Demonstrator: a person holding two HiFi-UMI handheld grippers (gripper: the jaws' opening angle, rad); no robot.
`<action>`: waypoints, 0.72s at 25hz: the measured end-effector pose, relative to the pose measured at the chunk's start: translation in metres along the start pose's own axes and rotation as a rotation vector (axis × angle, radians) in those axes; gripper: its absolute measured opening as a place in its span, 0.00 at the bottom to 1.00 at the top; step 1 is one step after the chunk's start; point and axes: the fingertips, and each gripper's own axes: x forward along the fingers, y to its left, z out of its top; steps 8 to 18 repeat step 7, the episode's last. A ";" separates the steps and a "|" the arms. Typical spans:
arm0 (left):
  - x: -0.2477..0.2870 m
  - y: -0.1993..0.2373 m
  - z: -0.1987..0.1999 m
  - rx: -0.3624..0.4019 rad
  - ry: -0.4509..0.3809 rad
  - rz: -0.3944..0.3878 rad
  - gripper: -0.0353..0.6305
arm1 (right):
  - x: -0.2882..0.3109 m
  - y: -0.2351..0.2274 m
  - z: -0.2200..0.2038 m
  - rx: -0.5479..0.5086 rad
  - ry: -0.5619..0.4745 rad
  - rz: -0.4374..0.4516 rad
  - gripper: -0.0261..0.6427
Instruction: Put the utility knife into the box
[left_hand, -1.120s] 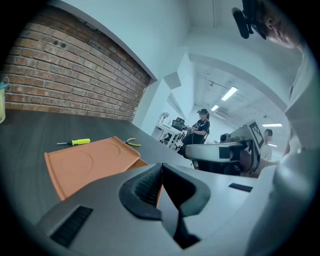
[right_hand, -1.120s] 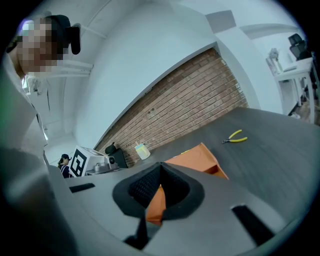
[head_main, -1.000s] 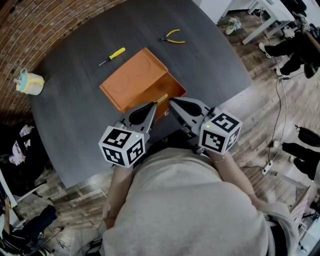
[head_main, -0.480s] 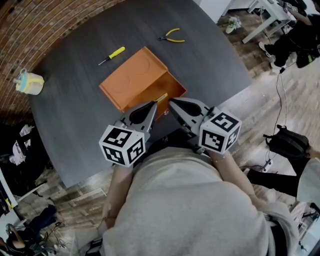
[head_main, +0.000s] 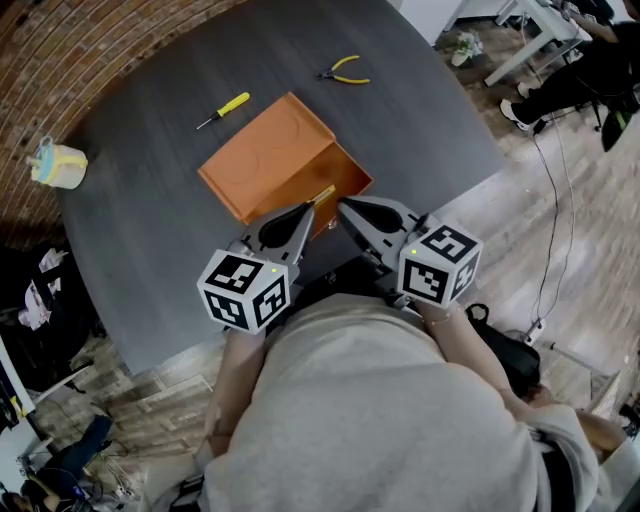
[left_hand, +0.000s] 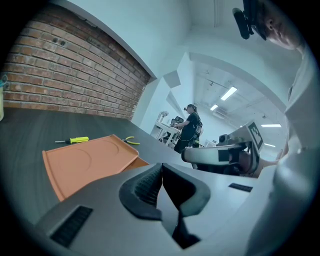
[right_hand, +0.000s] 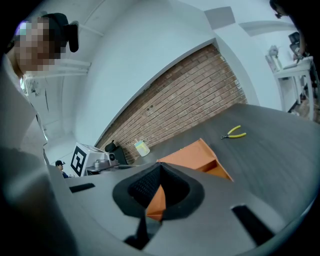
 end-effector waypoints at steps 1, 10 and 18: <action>0.000 0.000 0.000 0.001 0.000 0.000 0.09 | -0.001 0.000 0.000 0.000 0.004 -0.005 0.05; 0.002 -0.005 0.001 0.004 -0.005 -0.001 0.09 | -0.008 -0.002 0.000 0.002 0.015 -0.020 0.05; 0.002 -0.005 0.001 0.004 -0.005 -0.001 0.09 | -0.008 -0.002 0.000 0.002 0.015 -0.020 0.05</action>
